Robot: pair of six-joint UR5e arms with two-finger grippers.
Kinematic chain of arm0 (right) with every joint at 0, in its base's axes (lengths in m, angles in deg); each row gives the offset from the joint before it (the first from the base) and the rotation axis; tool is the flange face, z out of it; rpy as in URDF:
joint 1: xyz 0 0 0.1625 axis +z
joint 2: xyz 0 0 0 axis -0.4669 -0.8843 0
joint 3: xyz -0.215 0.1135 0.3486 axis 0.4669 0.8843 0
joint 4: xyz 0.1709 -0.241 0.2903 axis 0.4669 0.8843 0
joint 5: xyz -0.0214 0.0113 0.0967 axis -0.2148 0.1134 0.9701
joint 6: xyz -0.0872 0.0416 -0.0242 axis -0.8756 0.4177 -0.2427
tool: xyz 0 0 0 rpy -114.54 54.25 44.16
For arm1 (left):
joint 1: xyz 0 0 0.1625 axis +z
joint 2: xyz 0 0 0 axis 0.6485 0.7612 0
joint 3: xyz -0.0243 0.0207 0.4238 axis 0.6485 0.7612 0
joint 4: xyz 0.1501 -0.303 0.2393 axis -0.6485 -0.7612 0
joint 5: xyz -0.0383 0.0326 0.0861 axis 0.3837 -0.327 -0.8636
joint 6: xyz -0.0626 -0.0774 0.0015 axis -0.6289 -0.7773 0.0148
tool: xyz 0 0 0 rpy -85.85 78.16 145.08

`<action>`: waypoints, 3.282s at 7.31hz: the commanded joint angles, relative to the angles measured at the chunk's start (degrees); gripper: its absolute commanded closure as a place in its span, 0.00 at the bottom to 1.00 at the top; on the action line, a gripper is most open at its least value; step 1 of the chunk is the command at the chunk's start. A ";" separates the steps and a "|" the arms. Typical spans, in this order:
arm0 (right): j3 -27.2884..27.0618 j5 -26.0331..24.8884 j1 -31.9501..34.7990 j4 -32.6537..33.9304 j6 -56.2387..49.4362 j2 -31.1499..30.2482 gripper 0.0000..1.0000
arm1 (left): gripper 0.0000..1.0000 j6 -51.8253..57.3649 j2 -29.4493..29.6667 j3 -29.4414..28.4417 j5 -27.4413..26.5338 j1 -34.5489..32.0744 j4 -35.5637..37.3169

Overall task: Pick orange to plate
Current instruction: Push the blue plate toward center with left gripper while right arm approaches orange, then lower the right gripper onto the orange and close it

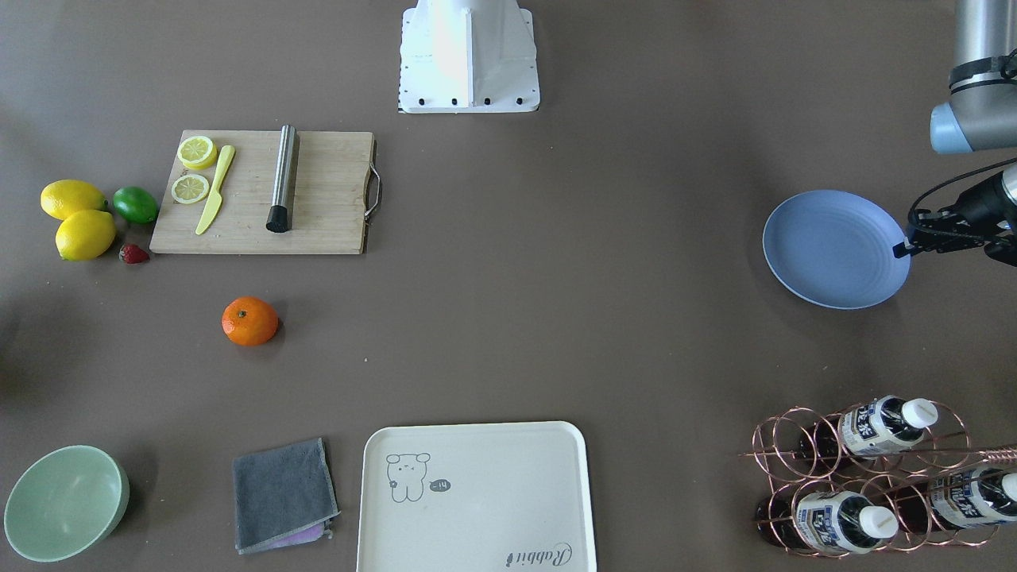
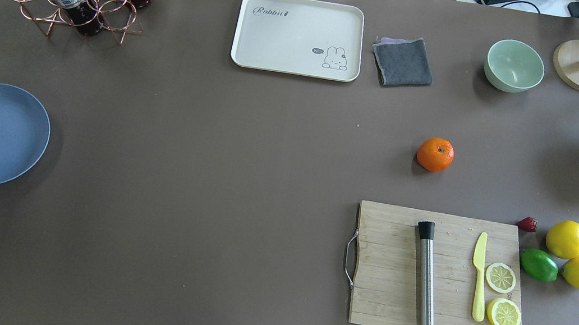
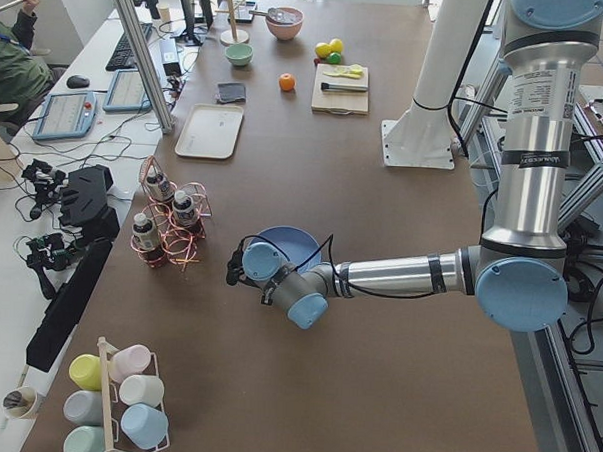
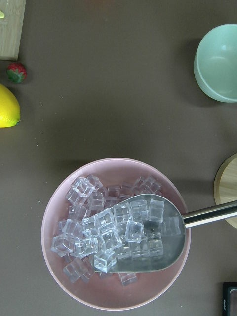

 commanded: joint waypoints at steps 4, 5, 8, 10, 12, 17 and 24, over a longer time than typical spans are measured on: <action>-0.42 -2.11 -12.93 -0.45 17.60 9.89 0.00 | 1.00 -35.85 5.00 19.40 -8.51 11.55 0.27; -0.33 -4.22 -16.62 -1.06 21.83 11.40 0.00 | 1.00 -42.10 7.53 20.66 -14.23 17.36 0.36; 0.11 -9.84 -25.86 -11.33 36.77 12.81 0.00 | 1.00 -49.28 20.51 20.84 -27.87 28.82 13.47; 1.15 -13.97 -30.70 -11.78 42.33 15.00 0.00 | 1.00 -52.44 25.28 18.93 -36.22 36.90 16.17; 3.96 -14.35 -32.30 -12.40 43.23 16.76 0.00 | 1.00 -53.49 28.47 16.11 -41.95 41.22 16.97; 7.14 -16.36 -35.29 -14.95 45.69 18.18 0.00 | 0.02 -53.06 31.20 13.01 -46.37 42.66 16.27; 15.38 -23.30 -42.32 -22.23 49.21 20.20 0.00 | 0.02 -47.53 29.35 14.60 -37.14 33.16 16.97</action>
